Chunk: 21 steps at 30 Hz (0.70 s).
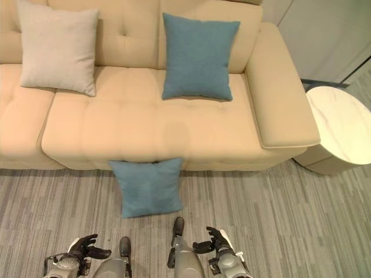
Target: Pick up all the scattered cushions and arrange them neatly on the sofa.
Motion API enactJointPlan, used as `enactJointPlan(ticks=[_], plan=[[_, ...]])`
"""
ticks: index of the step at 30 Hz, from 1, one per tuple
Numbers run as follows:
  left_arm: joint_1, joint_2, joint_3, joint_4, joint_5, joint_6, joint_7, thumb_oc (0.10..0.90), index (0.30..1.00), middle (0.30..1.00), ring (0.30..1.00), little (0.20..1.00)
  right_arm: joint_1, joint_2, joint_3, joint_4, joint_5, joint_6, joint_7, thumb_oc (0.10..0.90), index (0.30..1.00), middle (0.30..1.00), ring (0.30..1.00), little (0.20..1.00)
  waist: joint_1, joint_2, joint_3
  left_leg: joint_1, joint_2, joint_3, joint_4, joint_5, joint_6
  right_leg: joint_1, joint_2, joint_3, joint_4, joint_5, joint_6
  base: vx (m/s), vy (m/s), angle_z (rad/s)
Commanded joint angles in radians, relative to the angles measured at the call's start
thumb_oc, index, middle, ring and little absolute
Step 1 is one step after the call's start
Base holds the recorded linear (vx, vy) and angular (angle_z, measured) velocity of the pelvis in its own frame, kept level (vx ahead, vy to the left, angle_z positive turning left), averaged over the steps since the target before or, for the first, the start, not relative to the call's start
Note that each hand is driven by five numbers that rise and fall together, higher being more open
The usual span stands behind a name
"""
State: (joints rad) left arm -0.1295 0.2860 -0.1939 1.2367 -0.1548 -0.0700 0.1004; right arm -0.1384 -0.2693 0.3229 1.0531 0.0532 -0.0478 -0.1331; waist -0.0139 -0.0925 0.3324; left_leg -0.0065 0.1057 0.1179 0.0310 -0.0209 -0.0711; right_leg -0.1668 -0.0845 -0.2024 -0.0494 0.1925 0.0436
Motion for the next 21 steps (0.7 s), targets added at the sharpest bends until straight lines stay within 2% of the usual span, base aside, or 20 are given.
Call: enactJointPlan(ticks=[1,2,6,8,10,11,14,16,17,18,21], plan=[[-0.01,0.019,-0.005,-0.002,0.017,-0.019,0.024,0.8,0.9,0.9,0.9,0.9,0.026,-0.042,0.033,-0.011,-0.004,-0.01,-0.005,0.8,0.9,0.9,0.9,0.9,0.002,-0.012,-0.019,-0.104,-0.101,-0.016,0.105,-0.078,0.051,-0.016,-0.053,0.0,0.126,-0.172,0.081,0.05,-0.111,0.0],[-0.01,0.019,-0.005,-0.002,0.017,-0.019,0.024,0.8,0.9,0.9,0.9,0.9,0.026,-0.042,0.033,-0.011,-0.004,-0.01,-0.005,0.8,0.9,0.9,0.9,0.9,0.001,-0.012,-0.019,-0.105,-0.101,-0.017,0.105,-0.078,0.051,-0.016,-0.053,0.0,0.126,-0.173,0.081,0.06,-0.177,0.14],[-0.017,0.012,-0.024,-0.012,0.011,-0.022,0.02,0.8,0.9,0.9,0.9,0.9,0.043,-0.059,0.026,-0.028,0.01,-0.018,-0.008,0.8,0.9,0.9,0.9,0.9,-0.02,0.006,-0.011,-0.141,-0.058,-0.033,0.167,-0.079,-0.002,-0.011,-0.026,-0.006,0.134,-0.222,0.041,0.08,-0.233,0.33],[-0.019,0.007,-0.026,-0.016,0.007,-0.023,0.018,0.8,0.9,0.9,0.9,0.9,0.045,-0.064,0.024,-0.025,0.012,-0.018,-0.009,0.8,0.9,0.9,0.9,0.9,-0.021,0.007,-0.003,-0.159,-0.05,-0.031,0.206,-0.079,-0.007,-0.004,-0.022,-0.011,0.132,-0.231,0.031,0.02,-0.127,0.38],[-0.03,-0.007,-0.038,-0.018,-0.003,-0.022,0.018,0.8,0.9,0.9,0.9,0.9,0.037,-0.077,0.02,-0.013,0.026,-0.02,-0.018,0.8,0.9,0.9,0.9,0.9,-0.019,0.015,0.028,-0.215,-0.024,-0.038,0.328,-0.037,-0.025,0.028,0.001,-0.02,0.124,-0.251,0.001,0.03,-0.21,0.32],[-0.032,-0.012,-0.042,-0.02,-0.004,-0.023,0.019,0.8,0.9,0.9,0.9,0.9,0.038,-0.078,0.016,-0.009,0.032,-0.021,-0.021,0.8,0.9,0.9,0.9,0.9,-0.02,0.014,0.03,-0.226,-0.017,-0.032,0.334,-0.031,-0.023,0.039,0.006,-0.023,0.117,-0.258,-0.004,0.06,-0.202,0.38],[-0.03,-0.016,-0.047,-0.024,-0.006,-0.022,0.02,0.8,0.9,0.9,0.9,0.9,0.038,-0.08,0.014,-0.004,0.041,-0.019,-0.025,0.8,0.9,0.9,0.9,0.9,-0.018,0.014,0.03,-0.248,-0.02,-0.023,0.293,-0.034,-0.011,0.054,0.015,-0.022,0.109,-0.268,-0.005,0.08,-0.052,0.29],[-0.021,-0.018,-0.049,-0.025,-0.004,-0.022,0.017,0.8,0.9,0.9,0.9,0.9,0.043,-0.077,0.015,0.006,0.04,-0.019,-0.028,0.8,0.9,0.9,0.9,0.9,-0.007,0.021,0.019,-0.266,-0.031,-0.033,0.189,0.012,-0.012,0.07,0.035,-0.014,0.1,-0.28,0.0,0.16,-0.01,0.0],[-0.021,-0.018,-0.049,-0.025,-0.004,-0.022,0.017,0.8,0.9,0.9,0.9,0.9,0.043,-0.077,0.015,0.006,0.04,-0.02,-0.028,0.8,0.9,0.9,0.9,0.9,-0.007,0.021,0.019,-0.265,-0.031,-0.033,0.188,0.013,-0.012,0.07,0.034,-0.014,0.101,-0.28,0.0,0.16,0.04,-0.47],[-0.013,-0.015,-0.048,-0.032,-0.013,-0.023,0.015,0.8,0.9,0.9,0.9,0.9,0.042,-0.076,0.019,0.009,0.038,-0.02,-0.032,0.8,0.9,0.9,0.9,0.9,0.008,0.031,0.013,-0.296,-0.034,-0.057,0.13,0.064,-0.017,0.084,0.055,0.0,0.101,-0.296,0.001,0.18,0.078,-0.67],[0.005,-0.015,-0.037,-0.026,-0.016,-0.021,0.013,0.8,0.9,0.9,0.9,0.9,0.048,-0.069,0.022,0.0,0.028,-0.023,-0.027,0.8,0.9,0.9,0.9,0.9,0.011,0.037,0.004,-0.261,-0.034,-0.065,0.077,0.07,-0.008,0.094,0.068,0.027,0.127,-0.315,0.008,0.15,0.119,0.06]])
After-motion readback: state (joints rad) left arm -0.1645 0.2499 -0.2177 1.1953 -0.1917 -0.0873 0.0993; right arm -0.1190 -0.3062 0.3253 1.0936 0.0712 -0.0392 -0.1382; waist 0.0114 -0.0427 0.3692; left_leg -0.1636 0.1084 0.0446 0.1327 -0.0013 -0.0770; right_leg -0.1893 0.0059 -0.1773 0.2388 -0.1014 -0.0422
